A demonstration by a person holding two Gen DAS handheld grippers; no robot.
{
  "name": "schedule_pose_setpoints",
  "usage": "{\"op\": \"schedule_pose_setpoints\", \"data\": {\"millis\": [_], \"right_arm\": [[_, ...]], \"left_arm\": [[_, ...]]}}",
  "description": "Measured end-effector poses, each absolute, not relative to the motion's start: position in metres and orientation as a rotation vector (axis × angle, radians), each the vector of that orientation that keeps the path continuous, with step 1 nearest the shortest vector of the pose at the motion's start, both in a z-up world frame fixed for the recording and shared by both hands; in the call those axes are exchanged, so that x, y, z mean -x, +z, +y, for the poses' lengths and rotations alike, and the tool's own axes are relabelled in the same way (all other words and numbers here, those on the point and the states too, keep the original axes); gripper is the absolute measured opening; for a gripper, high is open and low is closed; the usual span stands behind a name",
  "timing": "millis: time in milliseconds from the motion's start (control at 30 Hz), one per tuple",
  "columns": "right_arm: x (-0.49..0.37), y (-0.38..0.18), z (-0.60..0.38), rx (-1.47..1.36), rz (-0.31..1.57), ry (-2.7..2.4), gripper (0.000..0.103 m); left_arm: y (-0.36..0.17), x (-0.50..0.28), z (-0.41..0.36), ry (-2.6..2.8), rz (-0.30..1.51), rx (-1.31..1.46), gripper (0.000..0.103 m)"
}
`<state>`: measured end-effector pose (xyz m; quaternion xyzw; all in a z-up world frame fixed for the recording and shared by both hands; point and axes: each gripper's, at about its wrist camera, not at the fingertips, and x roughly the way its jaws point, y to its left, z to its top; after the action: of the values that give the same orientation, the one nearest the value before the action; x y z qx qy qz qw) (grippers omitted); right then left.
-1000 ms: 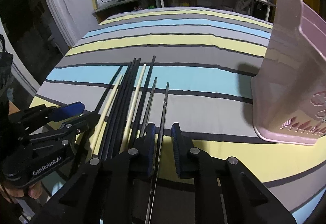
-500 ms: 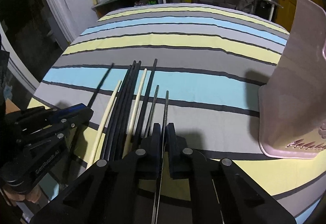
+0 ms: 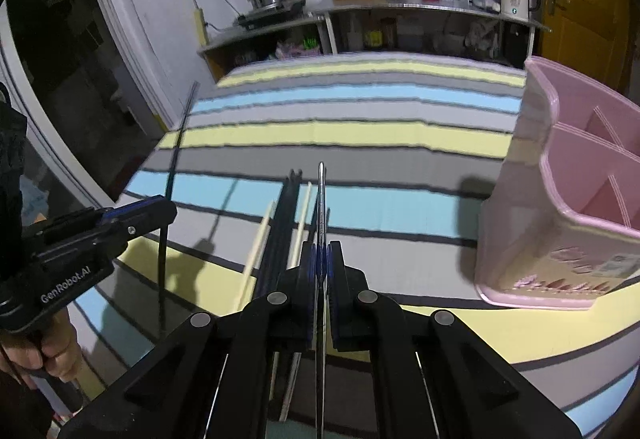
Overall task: Organize utensils
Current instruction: 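Lift the metal chopstick with the right gripper and carry it over the pink caddy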
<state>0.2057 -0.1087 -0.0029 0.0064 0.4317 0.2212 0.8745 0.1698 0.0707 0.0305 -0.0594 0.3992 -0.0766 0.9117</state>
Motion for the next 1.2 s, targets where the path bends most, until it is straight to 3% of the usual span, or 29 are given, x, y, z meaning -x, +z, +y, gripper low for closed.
{"op": "schedule_pose_setpoints", "data": {"millis": [500,1200], "right_arm": [[-0.167,0.065,-0.148,-0.092,0.753,0.442,0.005],[-0.16,0.121,-0.237,-0.194,0.636,0.317,0.005]], "left_arm": [[0.109,-0.133,0.044,-0.267,0.717,0.119,0.005],[0.155,-0.173,-0.069,-0.492,0.698,0.093,0.005]]}}
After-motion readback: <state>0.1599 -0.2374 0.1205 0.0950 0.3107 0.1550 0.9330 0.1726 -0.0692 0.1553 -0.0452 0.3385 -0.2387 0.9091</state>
